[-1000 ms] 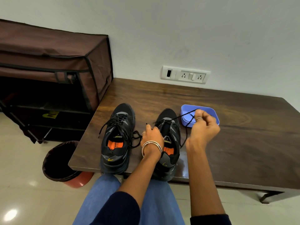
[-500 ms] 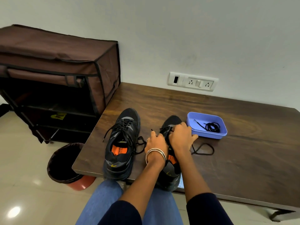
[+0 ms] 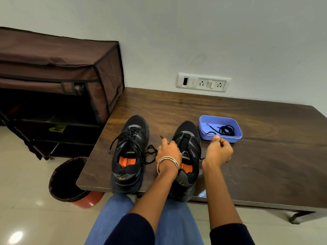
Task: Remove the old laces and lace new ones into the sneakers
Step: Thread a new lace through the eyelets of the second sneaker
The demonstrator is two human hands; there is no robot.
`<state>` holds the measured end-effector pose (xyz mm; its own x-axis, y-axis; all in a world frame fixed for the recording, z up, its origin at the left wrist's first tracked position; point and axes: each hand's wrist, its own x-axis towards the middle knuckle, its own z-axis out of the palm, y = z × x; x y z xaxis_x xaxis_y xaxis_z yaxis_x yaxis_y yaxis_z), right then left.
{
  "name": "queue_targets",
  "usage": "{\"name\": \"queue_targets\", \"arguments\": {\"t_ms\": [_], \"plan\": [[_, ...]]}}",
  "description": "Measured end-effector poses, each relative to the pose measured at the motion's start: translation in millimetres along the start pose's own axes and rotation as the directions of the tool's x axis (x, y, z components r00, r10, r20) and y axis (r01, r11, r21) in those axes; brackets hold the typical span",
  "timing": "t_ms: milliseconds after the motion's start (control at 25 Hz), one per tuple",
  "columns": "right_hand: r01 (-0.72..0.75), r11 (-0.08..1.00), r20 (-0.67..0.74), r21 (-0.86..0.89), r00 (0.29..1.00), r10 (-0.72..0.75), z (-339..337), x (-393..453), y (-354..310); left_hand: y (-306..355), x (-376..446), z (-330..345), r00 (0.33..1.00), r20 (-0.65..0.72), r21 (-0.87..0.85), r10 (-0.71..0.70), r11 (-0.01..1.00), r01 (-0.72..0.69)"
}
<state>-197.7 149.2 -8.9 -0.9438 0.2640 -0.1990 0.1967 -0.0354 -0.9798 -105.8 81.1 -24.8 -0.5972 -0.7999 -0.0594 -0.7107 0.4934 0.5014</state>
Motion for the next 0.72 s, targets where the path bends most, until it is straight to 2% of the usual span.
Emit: {"name": "queue_targets", "arguments": {"t_ms": [80, 120, 160, 240, 280, 360, 440, 560, 640, 720], "plan": [[0.035, 0.936, -0.048, -0.352, 0.997, -0.056, -4.5, 3.7, -7.3, -0.7, -0.1, 0.5, 1.000, -0.001, -0.001, 0.001, 1.000, -0.001], [0.061, 0.854, -0.032, -0.517, 0.995, -0.090, -6.4, 2.9, -13.8, 0.2, -0.1, 0.0, 1.000, -0.002, -0.001, 0.001, 1.000, -0.001], [0.171, 0.780, 0.050, -0.602, 0.983, -0.177, -5.6, 2.0, -19.2, 0.7, -0.1, -1.0, 1.000, -0.002, -0.003, -0.002, 1.000, 0.002], [0.469, 0.655, 0.326, -0.593, 0.883, -0.337, 5.6, -3.1, -28.6, 2.2, 0.1, -2.5, 1.000, 0.005, -0.011, -0.011, 1.000, 0.011], [0.586, 0.577, 0.478, -0.569, 0.806, -0.349, 13.6, -7.6, -28.9, 2.0, -0.5, -2.5, 1.000, 0.016, -0.012, -0.017, 1.000, 0.018], [0.713, 0.363, 0.674, -0.600, 0.695, -0.250, 25.5, -18.2, -17.8, 0.9, -0.8, -2.5, 0.999, 0.044, -0.007, -0.022, 1.000, 0.023], [0.731, 0.214, 0.715, -0.648, 0.680, -0.160, 30.9, -26.7, -4.2, 0.4, -0.6, -4.1, 0.996, 0.076, -0.030, -0.037, 0.999, 0.039], [0.766, 0.089, 0.743, -0.637, 0.640, -0.196, 32.4, -31.2, 5.5, 0.1, 0.6, -6.2, 0.993, 0.090, -0.129, -0.069, 0.988, 0.081], [0.775, 0.071, 0.758, -0.628, 0.630, -0.169, 32.8, -27.9, 1.4, -2.9, 0.9, -3.3, 0.996, 0.077, -0.064, -0.041, 0.997, 0.046], [0.772, 0.108, 0.768, -0.626, 0.635, -0.088, 37.1, -17.1, -2.5, -5.0, 2.3, -1.0, 0.997, 0.070, -0.056, -0.034, 0.998, 0.038]]}}
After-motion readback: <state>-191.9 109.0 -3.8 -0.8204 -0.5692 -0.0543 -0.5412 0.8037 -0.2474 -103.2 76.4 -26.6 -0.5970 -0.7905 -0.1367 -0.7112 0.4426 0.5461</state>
